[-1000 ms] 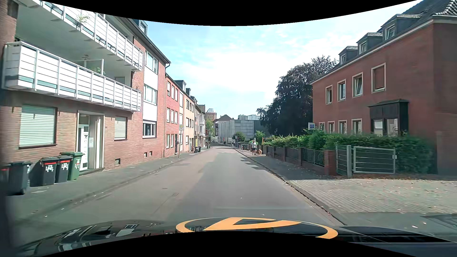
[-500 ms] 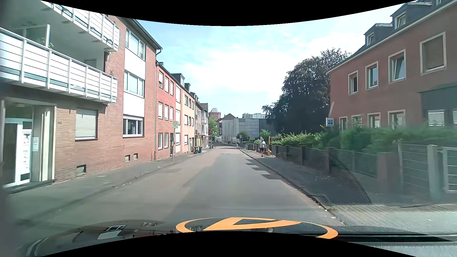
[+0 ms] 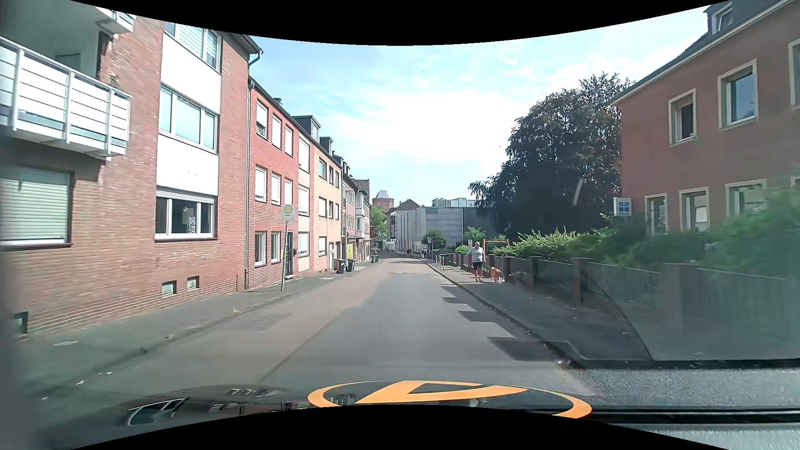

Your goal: Follow the waypoints while adhering to traffic rules and regulations

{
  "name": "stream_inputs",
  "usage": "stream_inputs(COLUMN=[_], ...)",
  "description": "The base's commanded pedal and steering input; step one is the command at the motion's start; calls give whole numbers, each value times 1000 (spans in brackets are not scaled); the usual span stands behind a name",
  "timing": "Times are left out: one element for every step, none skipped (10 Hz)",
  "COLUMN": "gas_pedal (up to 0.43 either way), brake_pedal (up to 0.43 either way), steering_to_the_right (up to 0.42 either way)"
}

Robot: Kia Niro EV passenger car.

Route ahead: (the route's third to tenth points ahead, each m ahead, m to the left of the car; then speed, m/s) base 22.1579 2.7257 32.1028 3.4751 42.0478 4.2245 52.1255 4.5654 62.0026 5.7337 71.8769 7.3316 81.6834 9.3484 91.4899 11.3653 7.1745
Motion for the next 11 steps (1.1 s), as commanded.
stream_inputs(gas_pedal=[59,59,59,59,59,59,59,59,59,59,59], brake_pedal=[0,0,0,0,0,0,0,0,0,0,0], steering_to_the_right=[-18,-9,-6,-4,-4,-4,-5,-10,-12,-12,-13])
